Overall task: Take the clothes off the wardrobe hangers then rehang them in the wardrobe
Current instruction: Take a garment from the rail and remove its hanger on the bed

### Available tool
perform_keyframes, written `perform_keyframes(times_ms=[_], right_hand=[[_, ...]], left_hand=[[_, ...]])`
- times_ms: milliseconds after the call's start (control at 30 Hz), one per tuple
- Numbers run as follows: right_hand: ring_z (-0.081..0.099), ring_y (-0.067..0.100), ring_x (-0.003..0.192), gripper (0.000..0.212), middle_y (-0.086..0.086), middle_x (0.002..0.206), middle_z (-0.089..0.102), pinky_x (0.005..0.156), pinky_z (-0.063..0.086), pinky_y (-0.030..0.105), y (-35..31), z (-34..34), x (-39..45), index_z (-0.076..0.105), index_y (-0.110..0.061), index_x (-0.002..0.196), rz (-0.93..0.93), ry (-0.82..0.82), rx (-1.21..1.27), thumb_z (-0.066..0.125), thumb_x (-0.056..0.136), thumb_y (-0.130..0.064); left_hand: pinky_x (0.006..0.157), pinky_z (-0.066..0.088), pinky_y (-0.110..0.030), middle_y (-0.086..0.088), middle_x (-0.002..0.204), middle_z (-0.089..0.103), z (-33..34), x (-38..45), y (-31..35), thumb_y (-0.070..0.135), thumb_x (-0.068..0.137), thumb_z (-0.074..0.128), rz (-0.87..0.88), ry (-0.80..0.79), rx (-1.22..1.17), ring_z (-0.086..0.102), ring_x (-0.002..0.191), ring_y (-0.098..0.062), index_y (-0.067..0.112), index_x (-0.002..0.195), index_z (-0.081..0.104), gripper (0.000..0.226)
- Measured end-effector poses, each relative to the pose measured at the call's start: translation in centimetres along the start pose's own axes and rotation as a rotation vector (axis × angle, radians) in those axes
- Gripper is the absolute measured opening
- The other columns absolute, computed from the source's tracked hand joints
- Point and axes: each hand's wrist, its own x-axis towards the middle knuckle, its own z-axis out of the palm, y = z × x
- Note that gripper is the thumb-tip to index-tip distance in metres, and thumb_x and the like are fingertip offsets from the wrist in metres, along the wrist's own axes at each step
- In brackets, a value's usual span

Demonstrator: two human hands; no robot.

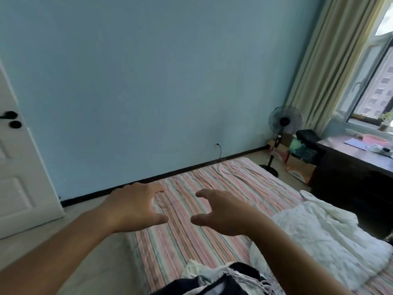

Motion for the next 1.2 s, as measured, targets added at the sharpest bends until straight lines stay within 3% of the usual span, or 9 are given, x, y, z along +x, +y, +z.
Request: perform_keyframes(times_ms=[100,333,467,600,733,867,1033,1133,1200], right_hand=[[0.028,0.016,0.147,0.081,-0.009,0.16,0.029,0.116,0.026,0.038,-7.1,-1.3,-1.2,0.024,-0.033,0.154,-0.103,-0.041,-0.051,0.066,0.088,-0.054],[0.038,0.008,0.138,0.077,-0.015,0.156,0.035,0.112,0.034,0.032,-21.8,-2.6,-4.9,0.028,-0.037,0.152,-0.352,-0.04,-0.156,0.063,0.087,-0.058],[0.041,0.003,0.135,0.073,-0.021,0.153,0.037,0.112,0.037,0.032,-28.3,-2.6,-7.2,0.03,-0.045,0.149,-0.491,-0.057,-0.161,0.063,0.086,-0.061],[0.046,0.004,0.131,0.071,-0.02,0.152,0.038,0.109,0.041,0.032,-34.4,-1.8,-8.4,0.03,-0.045,0.149,-0.621,-0.128,-0.208,0.063,0.087,-0.058],[0.054,0.008,0.124,0.071,-0.013,0.149,0.045,0.102,0.049,0.031,-39.9,-0.2,-8.4,0.032,-0.041,0.149,-0.763,-0.162,-0.242,0.063,0.087,-0.057],[0.055,0.01,0.125,0.071,-0.014,0.149,0.045,0.099,0.05,0.03,-44.6,1.9,-8.1,0.032,-0.044,0.147,-0.896,-0.196,-0.226,0.065,0.086,-0.056],[0.057,0.006,0.116,0.07,-0.014,0.146,0.047,0.086,0.045,0.022,-49.4,4.3,-7.7,0.031,-0.047,0.145,-1.089,-0.255,-0.239,0.067,0.085,-0.056],[0.056,-0.005,0.096,0.062,-0.019,0.139,0.051,0.073,0.04,0.014,-52.3,6.2,-8.1,0.037,-0.052,0.139,-1.183,-0.275,-0.236,0.067,0.084,-0.054],[0.052,-0.012,0.083,0.054,-0.023,0.131,0.053,0.064,0.036,0.009,-54.2,7.5,-8.7,0.043,-0.055,0.134,-1.259,-0.284,-0.208,0.067,0.086,-0.053]], left_hand=[[0.087,0.046,-0.032,0.013,0.131,0.057,-3.3,-5.2,-3.4,0.078,0.063,0.062,-0.043,0.024,-0.016,0.056,0.112,-0.011,0.045,0.141,0.039,0.087],[0.066,0.04,-0.024,0.016,0.117,0.063,-9.6,-17.6,-9.8,0.072,0.07,0.063,-0.114,0.178,-0.01,0.056,0.089,-0.005,0.043,0.129,0.048,0.068],[0.072,0.048,-0.02,0.015,0.13,0.057,-11.4,-24.3,-13.0,0.065,0.075,0.067,-0.186,0.304,-0.112,0.053,0.09,-0.003,0.043,0.139,0.04,0.074],[0.07,0.056,-0.023,0.021,0.114,0.06,-12.8,-31.4,-16.0,0.066,0.071,0.069,-0.273,0.33,-0.153,0.059,0.082,0.001,0.045,0.139,0.037,0.078],[0.065,0.043,-0.015,0.022,0.127,0.056,-13.2,-37.6,-18.0,0.074,0.065,0.066,-0.423,0.382,-0.131,0.05,0.083,0.01,0.051,0.139,0.03,0.085],[0.069,0.042,-0.014,0.018,0.133,0.053,-13.0,-43.3,-18.8,0.073,0.064,0.071,-0.619,0.422,-0.198,0.052,0.092,0.007,0.05,0.141,0.031,0.09],[0.079,0.049,-0.019,0.024,0.118,0.053,-12.9,-50.1,-18.0,0.067,0.071,0.072,-0.81,0.504,-0.216,0.053,0.092,0.007,0.046,0.139,0.042,0.076],[0.069,0.042,-0.01,0.036,0.097,0.048,-12.6,-53.8,-17.2,0.063,0.076,0.07,-0.891,0.516,-0.209,0.051,0.087,0.018,0.049,0.13,0.048,0.06],[0.075,0.044,-0.013,0.036,0.106,0.049,-12.2,-56.2,-16.9,0.065,0.078,0.067,-0.98,0.522,-0.188,0.051,0.092,0.016,0.048,0.134,0.045,0.062]])
